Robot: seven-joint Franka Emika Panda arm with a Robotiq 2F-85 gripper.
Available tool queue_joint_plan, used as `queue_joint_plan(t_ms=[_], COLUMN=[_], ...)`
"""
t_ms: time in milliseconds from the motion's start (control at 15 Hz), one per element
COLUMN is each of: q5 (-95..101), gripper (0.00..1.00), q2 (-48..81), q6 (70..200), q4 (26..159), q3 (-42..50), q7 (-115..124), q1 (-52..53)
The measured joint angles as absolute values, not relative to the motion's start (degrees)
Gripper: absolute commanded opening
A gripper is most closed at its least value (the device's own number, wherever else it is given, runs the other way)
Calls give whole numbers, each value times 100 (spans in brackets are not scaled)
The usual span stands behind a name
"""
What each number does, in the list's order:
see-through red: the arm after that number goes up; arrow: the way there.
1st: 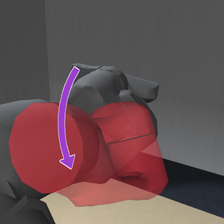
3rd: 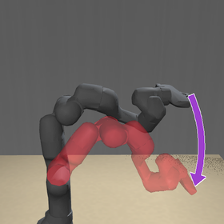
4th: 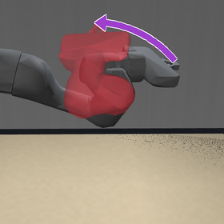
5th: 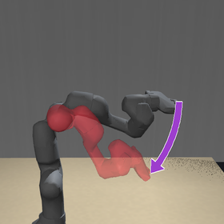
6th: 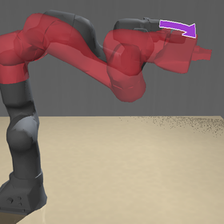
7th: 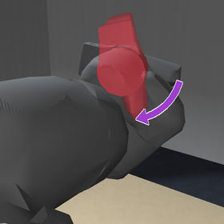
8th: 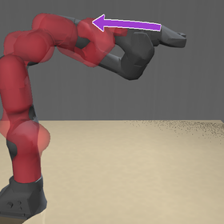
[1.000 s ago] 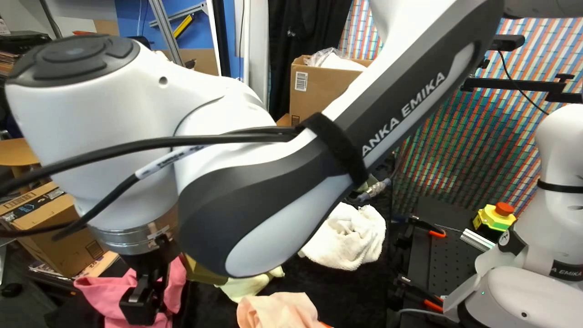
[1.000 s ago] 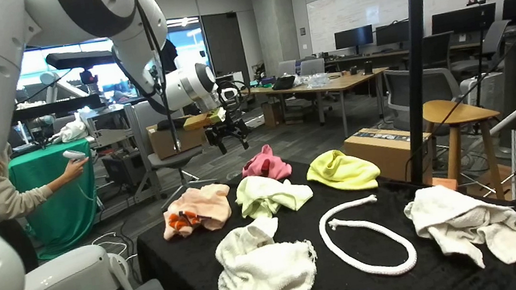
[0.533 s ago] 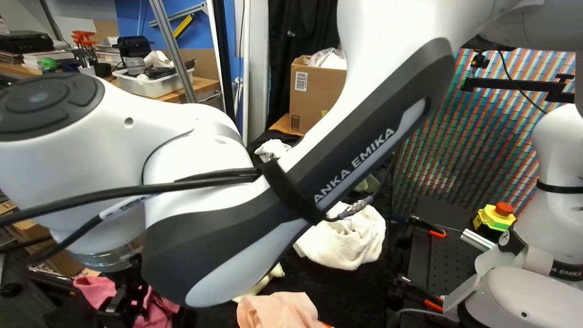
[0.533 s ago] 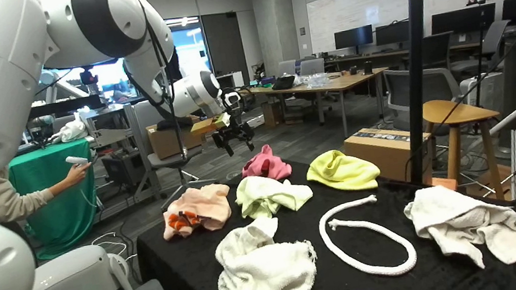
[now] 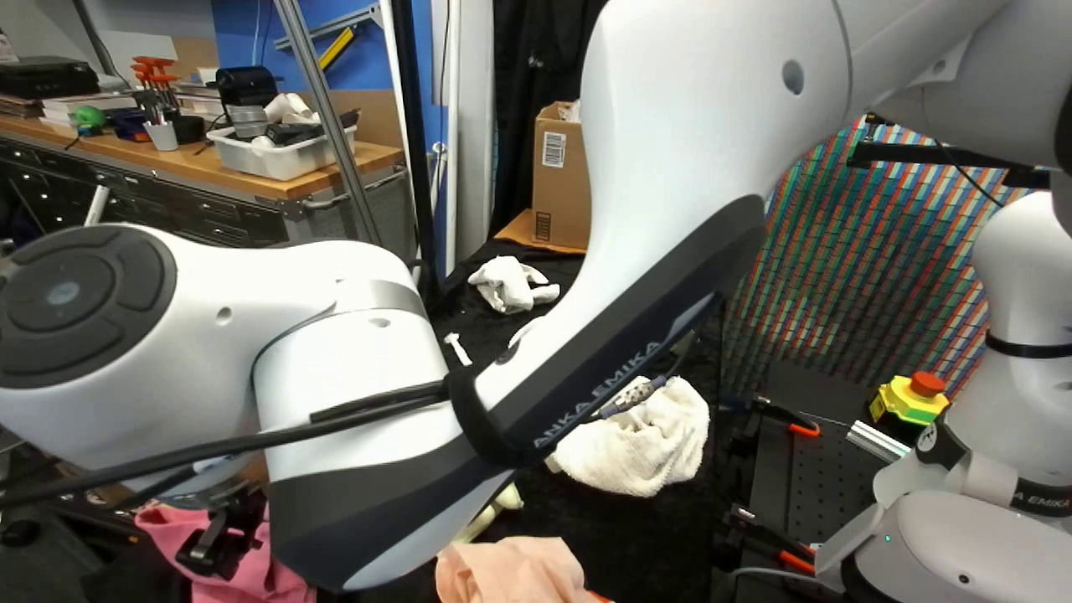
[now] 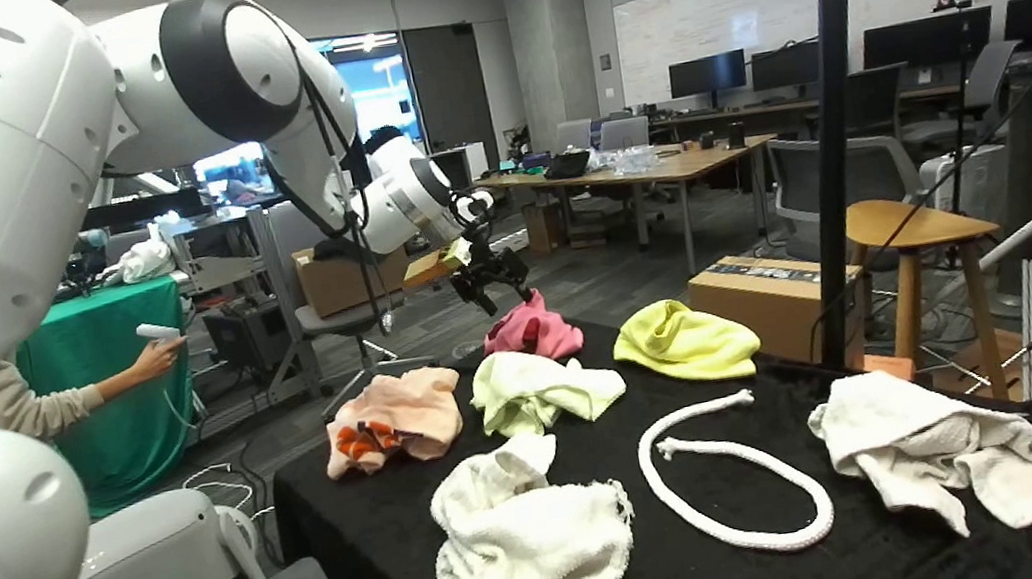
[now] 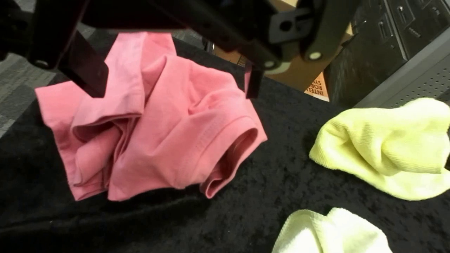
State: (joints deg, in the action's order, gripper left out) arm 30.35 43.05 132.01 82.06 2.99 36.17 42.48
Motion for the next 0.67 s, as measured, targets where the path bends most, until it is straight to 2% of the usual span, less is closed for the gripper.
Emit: queue_joint_plan(t_ms=[667], q5=[3052], gripper=[100], q2=[4678], q6=[13132], q4=[7999], q3=[492], q7=[3905], q1=[4282])
